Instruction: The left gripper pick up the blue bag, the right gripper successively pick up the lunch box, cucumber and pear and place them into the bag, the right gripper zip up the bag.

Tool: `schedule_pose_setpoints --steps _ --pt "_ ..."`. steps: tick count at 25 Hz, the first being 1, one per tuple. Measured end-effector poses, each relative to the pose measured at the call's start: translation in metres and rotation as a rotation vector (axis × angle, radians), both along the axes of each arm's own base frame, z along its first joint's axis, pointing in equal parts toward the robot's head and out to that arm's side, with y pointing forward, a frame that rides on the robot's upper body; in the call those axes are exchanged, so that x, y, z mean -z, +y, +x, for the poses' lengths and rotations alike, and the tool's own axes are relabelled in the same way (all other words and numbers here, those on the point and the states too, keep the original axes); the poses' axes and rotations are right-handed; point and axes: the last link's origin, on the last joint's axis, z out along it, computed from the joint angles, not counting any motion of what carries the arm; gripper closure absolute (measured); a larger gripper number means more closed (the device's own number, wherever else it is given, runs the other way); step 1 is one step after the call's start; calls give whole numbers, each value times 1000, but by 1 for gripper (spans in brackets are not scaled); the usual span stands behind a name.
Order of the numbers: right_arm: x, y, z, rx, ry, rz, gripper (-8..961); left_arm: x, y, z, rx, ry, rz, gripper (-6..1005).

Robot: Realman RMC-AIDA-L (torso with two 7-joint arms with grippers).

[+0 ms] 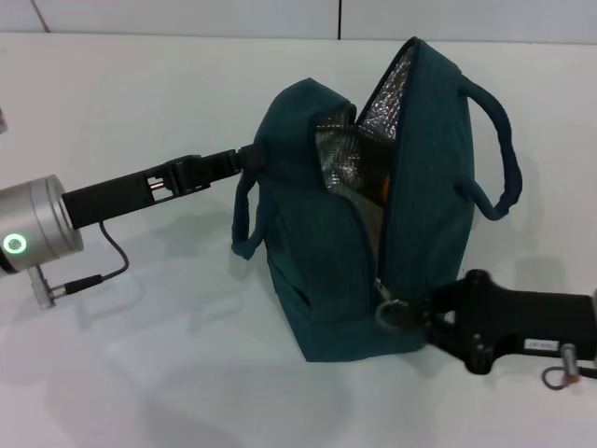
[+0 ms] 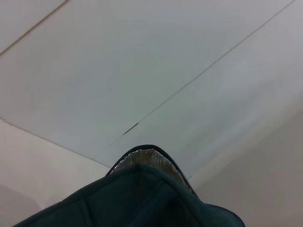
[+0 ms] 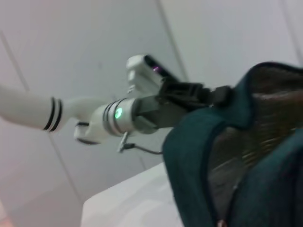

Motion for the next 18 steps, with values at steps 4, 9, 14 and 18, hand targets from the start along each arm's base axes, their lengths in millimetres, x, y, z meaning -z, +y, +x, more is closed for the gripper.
schedule_pose_setpoints --steps 4,9,14,18 --pt "-11 -5 3 4 58 27 949 2 0 2 34 13 25 931" --pt "-17 -10 -4 -48 109 26 950 8 -4 9 117 18 58 798" --pt "-18 -8 -11 -86 129 25 950 13 -9 12 178 9 107 628" --pt "-21 -5 -19 -115 165 45 949 11 -15 13 223 -19 183 485"
